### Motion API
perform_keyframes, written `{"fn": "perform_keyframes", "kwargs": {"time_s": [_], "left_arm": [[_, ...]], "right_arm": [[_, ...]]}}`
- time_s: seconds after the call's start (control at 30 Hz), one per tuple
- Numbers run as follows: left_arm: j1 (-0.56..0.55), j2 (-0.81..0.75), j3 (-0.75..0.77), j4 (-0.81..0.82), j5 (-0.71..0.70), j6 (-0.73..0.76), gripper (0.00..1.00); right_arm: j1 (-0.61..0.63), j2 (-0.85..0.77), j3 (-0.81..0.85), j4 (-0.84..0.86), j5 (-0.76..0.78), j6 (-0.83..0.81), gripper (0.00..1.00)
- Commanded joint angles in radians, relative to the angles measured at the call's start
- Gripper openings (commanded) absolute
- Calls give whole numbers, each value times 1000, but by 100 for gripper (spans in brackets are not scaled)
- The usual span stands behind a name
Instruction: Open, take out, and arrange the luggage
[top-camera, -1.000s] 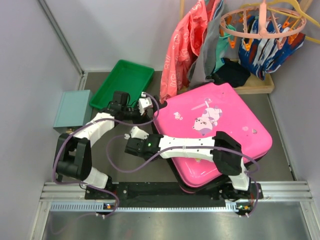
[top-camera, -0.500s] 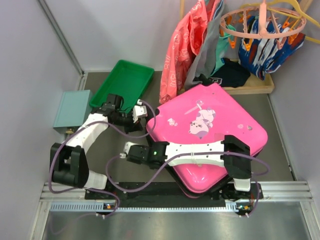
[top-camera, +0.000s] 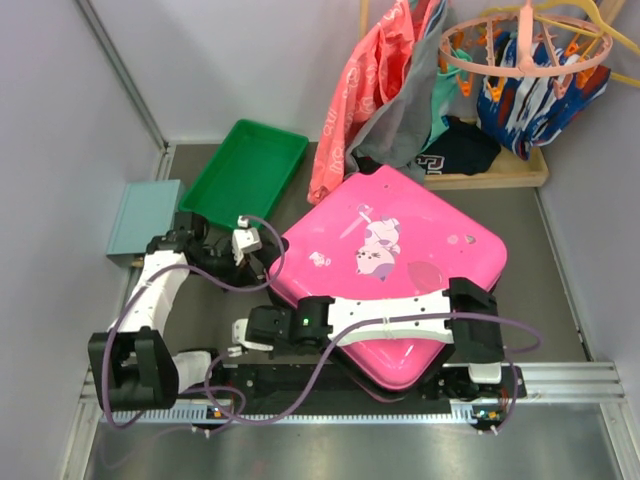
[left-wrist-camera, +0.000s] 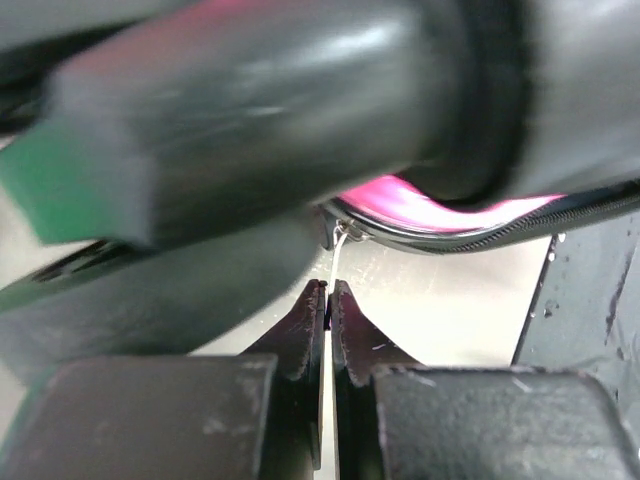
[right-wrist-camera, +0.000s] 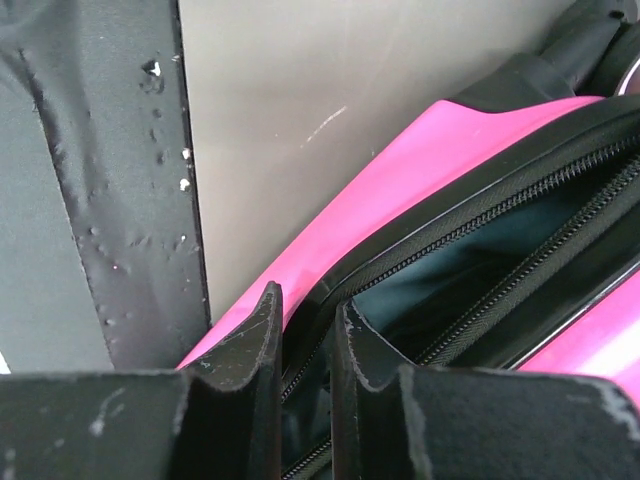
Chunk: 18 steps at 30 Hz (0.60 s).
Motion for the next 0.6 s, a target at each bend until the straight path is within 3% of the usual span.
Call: {"fn": "perform_keyframes", "kwargs": {"time_s": [0.0,0.2,0.4,0.57], "left_arm": [[73,12,-5,319,-4,-72,0],[56,96,12,689,157,-342,0],[-67,216,64,859,89,-442,0],[-108,328,139,900,75,-473,0]], "right_arm": [[88,-44,30,23,-451,-277,0],[83,-168,-203,72,-499,-218,0],[89,-239,-302,58,-562,-185,0],[102,-242,-315,-31,-582,-195,0]]}}
